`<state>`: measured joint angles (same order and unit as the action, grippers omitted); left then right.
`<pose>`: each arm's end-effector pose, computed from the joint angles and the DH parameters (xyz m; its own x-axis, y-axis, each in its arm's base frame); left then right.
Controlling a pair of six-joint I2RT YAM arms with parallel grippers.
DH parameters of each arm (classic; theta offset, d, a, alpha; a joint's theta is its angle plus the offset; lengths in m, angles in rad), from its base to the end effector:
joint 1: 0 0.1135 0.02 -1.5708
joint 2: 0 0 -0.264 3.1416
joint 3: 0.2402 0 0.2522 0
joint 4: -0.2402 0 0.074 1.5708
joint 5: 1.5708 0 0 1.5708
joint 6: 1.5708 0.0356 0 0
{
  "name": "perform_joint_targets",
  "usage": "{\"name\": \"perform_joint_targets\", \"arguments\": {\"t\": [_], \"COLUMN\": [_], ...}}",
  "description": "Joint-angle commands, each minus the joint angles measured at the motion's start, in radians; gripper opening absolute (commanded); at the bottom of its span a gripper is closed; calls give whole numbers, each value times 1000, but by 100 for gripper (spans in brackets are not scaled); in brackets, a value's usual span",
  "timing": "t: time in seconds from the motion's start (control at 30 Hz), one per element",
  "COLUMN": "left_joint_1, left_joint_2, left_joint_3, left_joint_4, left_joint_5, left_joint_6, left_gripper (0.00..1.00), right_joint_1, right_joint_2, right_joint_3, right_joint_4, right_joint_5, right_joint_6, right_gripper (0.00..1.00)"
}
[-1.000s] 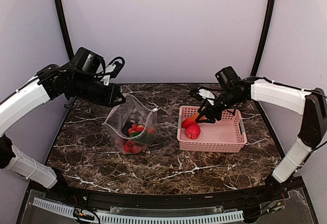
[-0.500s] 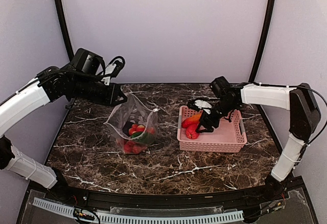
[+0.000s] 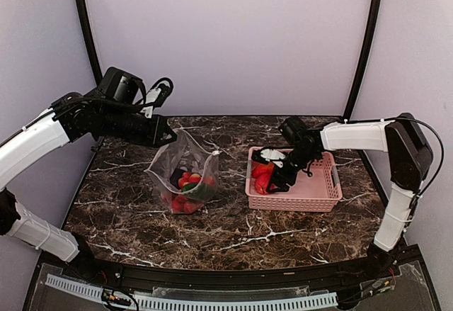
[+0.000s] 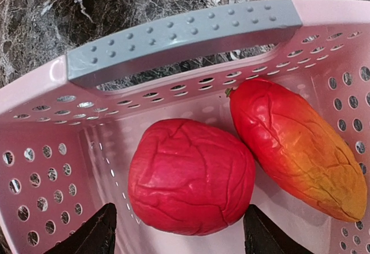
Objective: Place the food in the zip-top bag and seal the zipper
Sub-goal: Pick up the fake fruit from the bin.
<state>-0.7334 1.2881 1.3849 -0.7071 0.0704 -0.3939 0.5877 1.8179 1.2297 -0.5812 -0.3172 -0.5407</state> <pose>0.2020 -0.1854 0.3877 -0.6659 0.0847 -0.7413 0.4928 0.7959 -0.3517 0.2966 0.2109 0.1842 -0.3334 -0.8098 -0.4828 -0.9329 0.3573 0.0450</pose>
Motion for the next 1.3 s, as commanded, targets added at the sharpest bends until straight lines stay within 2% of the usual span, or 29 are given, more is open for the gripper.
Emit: {"name": "perform_joint_targets", "arguments": {"t": [0.0,0.33,0.57,0.73,0.9,1.0,1.13,1.27], "left_joint_1": [0,0,-1,-1,-2,-1,-4,-4], "left_joint_2": [-7,-15,-11,-12,-14,-14,-23,-32], "left_joint_3": [-16,-37,-40,-40,-36,-31,-40,-56], "left_joint_4": [16,27,36,37,23,21,34,57], "left_joint_5": [11,17,23,28,9,4,-1,0], "left_joint_6": [-6,-14,-18,-19,-11,-7,-4,-2], "left_gripper": [1,1,1,1,1,1,1,1], "right_joint_1": [10,13,17,15,10,5,12,56], "right_joint_2": [36,35,19,-40,-167,-260,-343,-343], "right_joint_3": [11,-1,-1,-14,-34,-22,87,255], "right_joint_4": [26,58,61,61,52,27,-56,-139], "right_joint_5": [24,-33,-39,-9,77,65,-64,-90], "right_joint_6": [19,16,17,13,-8,-25,-22,-2], "right_gripper": [73,68,46,37,35,35,36,36]}}
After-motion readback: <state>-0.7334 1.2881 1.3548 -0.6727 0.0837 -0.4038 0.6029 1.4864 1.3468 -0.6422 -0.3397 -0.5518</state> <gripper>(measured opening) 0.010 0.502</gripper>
